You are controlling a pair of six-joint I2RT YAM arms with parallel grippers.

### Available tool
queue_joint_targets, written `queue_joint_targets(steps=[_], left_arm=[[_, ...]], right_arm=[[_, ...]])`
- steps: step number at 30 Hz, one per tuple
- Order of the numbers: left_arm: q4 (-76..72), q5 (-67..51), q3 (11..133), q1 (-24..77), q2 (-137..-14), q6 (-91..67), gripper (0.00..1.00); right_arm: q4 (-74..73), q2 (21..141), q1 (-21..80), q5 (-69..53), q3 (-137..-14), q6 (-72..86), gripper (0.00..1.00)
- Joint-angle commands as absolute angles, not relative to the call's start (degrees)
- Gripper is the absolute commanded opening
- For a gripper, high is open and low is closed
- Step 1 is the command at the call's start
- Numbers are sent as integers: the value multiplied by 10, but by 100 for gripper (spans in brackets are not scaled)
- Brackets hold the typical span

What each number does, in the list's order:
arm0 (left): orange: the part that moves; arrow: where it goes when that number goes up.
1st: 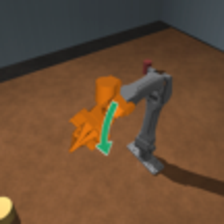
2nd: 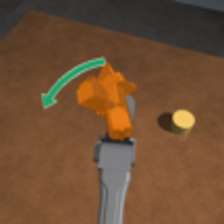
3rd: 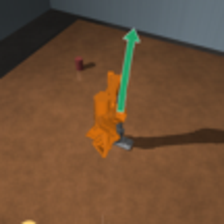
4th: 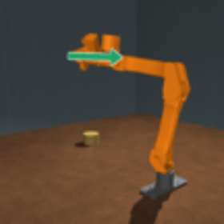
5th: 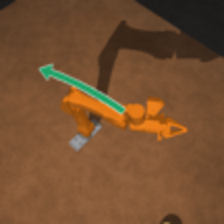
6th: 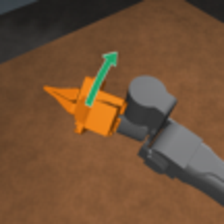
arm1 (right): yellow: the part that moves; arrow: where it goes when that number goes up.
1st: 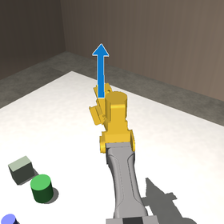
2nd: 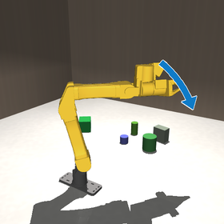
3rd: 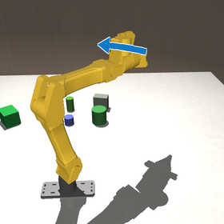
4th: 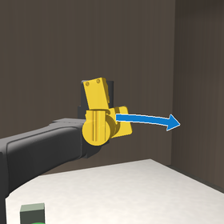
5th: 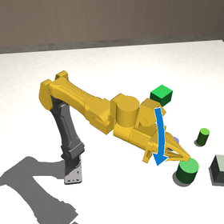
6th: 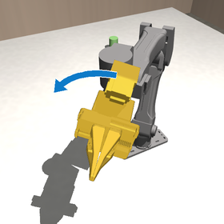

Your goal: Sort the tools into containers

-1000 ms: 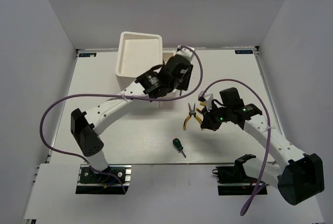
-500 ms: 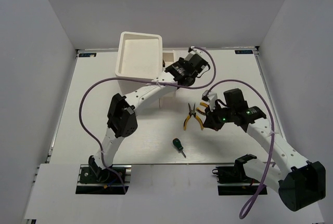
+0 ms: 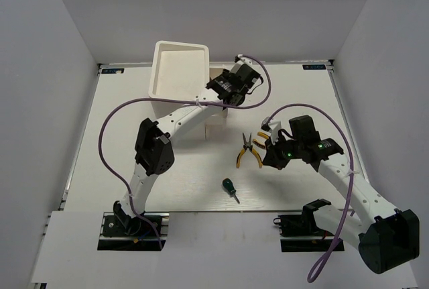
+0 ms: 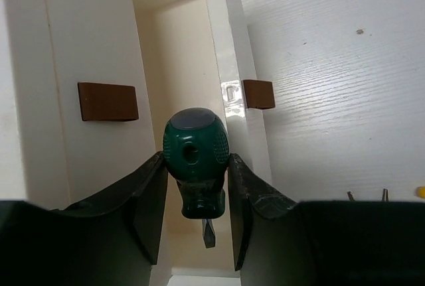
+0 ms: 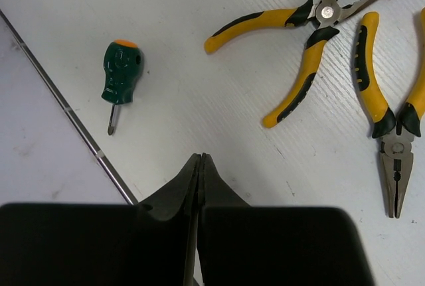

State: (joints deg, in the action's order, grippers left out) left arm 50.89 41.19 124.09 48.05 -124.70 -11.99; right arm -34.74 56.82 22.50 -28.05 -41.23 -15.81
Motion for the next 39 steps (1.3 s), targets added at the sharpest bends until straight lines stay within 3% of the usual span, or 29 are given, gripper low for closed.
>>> queue_joint_targets(steps=[1, 3, 4, 5, 6, 9, 13, 14, 17, 18, 20, 22, 23, 24, 25, 28, 30, 32, 39], left_arm=[[497, 437, 1235, 472, -1201, -115, 21], [497, 437, 1235, 472, -1206, -115, 33], [497, 437, 1235, 466, -1206, -115, 42], [504, 437, 1244, 466, -1206, -115, 54], [504, 437, 1251, 466, -1206, -115, 59], [504, 431, 1265, 466, -1211, -115, 66], [498, 408, 1279, 461, -1205, -103, 67], [492, 379, 1287, 461, -1195, -103, 66], [456, 319, 1287, 480, -1165, -76, 38], [456, 303, 1287, 480, -1134, -76, 22], [463, 294, 1270, 480, -1094, -111, 12], [463, 316, 1215, 480, -1006, -128, 12], [463, 324, 1190, 468, -971, -148, 15], [463, 342, 1163, 468, -934, -158, 26], [468, 389, 1107, 468, -896, -163, 53], [515, 461, 1027, 468, -765, -200, 75], [585, 485, 997, 468, -694, -255, 78], [632, 501, 953, 468, -655, -299, 79], [736, 496, 853, 468, -539, -463, 79]], right_arm=[[-342, 563, 220, -289, -408, -157, 0], [-343, 564, 223, -294, -409, -162, 0], [-347, 563, 222, -297, -408, -166, 7], [-349, 564, 221, -308, -410, -169, 25], [-350, 564, 221, -312, -410, -177, 33], [-361, 566, 222, -331, -411, -193, 45], [-369, 577, 226, -356, -415, -227, 53], [-369, 579, 228, -361, -415, -231, 53], [-350, 610, 245, -389, -417, -248, 53], [-349, 641, 250, -396, -421, -248, 53], [-341, 664, 283, -398, -436, -247, 51], [-341, 706, 329, -389, -457, -242, 49], [-331, 714, 343, -375, -460, -223, 49], [-323, 735, 371, -366, -462, -214, 48], [-307, 742, 385, -353, -472, -188, 48], [-284, 774, 438, -304, -493, -106, 56], [-276, 792, 470, -283, -500, -52, 62], [-264, 802, 481, -259, -499, -33, 75], [-240, 846, 543, -127, -497, 47, 70]])
